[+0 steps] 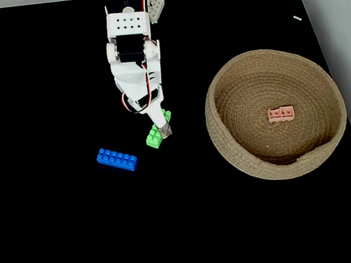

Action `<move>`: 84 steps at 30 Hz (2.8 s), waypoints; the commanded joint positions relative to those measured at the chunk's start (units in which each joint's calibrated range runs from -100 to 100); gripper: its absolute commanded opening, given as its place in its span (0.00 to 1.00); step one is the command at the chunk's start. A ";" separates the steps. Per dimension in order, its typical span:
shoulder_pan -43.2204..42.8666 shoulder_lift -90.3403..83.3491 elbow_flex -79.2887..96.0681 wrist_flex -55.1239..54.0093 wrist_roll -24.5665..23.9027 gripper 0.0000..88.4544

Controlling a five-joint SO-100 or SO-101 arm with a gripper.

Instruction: Place the lego blocks in the tray

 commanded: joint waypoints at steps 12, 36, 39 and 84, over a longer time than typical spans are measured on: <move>0.67 5.60 -9.34 0.16 0.20 0.33; -1.22 -8.33 -11.98 11.40 -9.77 0.00; -3.28 -13.06 -13.35 14.65 -14.55 0.00; -14.08 -25.01 5.80 3.40 -39.61 0.32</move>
